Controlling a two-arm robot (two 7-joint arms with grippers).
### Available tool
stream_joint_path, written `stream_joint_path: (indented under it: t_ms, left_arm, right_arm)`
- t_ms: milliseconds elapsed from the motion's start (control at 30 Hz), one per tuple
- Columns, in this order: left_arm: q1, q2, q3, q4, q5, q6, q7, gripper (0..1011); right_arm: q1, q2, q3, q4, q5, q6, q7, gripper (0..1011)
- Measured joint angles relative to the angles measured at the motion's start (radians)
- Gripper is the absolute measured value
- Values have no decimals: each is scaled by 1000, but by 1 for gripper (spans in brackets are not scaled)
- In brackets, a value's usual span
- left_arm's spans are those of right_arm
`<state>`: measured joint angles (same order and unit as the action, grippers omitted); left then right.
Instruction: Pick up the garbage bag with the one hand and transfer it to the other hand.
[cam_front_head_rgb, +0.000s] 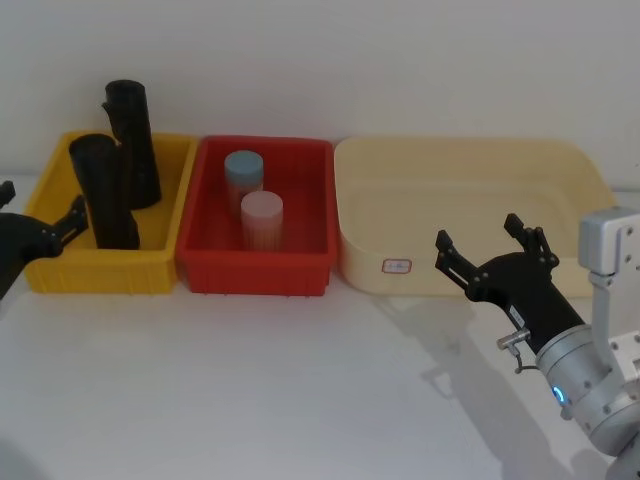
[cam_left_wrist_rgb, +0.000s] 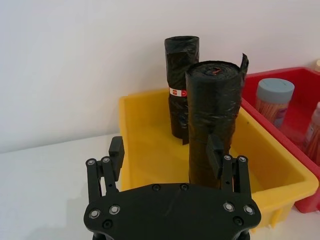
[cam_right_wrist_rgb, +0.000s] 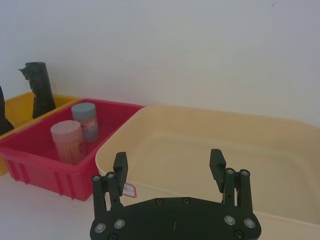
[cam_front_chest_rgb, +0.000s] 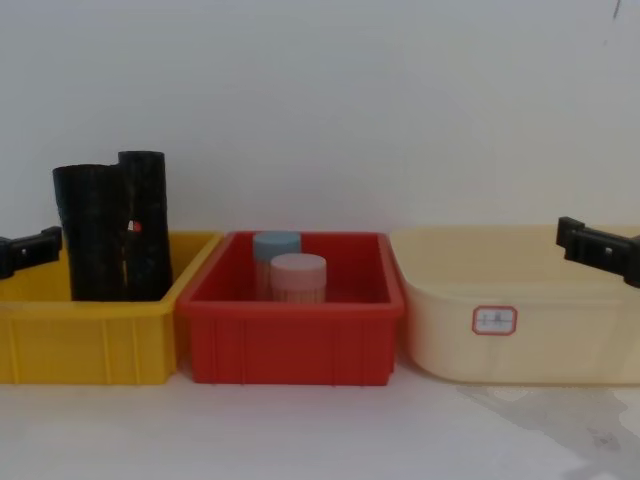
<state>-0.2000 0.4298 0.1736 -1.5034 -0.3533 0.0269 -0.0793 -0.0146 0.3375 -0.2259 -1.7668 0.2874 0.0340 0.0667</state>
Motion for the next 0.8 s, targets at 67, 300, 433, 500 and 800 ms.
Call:
stream_joint_path:
  t_ms: [67, 300, 433, 500, 800]
  left_arm:
    - [1, 0, 0, -3, 0, 4, -5, 1001]
    - [8, 0, 0, -17, 0, 17, -20, 1001]
    - [12, -1, 0, -24, 0, 23, -29, 1001]
    - [13, -2, 1, -28, 0, 26, -37, 1001]
    - [6, -5, 3, -32, -3, 31, -68, 1002]
  right_arm:
    - [0, 0, 0, 0, 0, 0, 0, 1000]
    - [0, 0, 0, 0, 0, 0, 0, 1000]
    - [0, 0, 0, 0, 0, 0, 0, 1000]
    - [0, 0, 0, 0, 0, 0, 0, 1000]
    - [0, 0, 0, 0, 0, 0, 0, 1000]
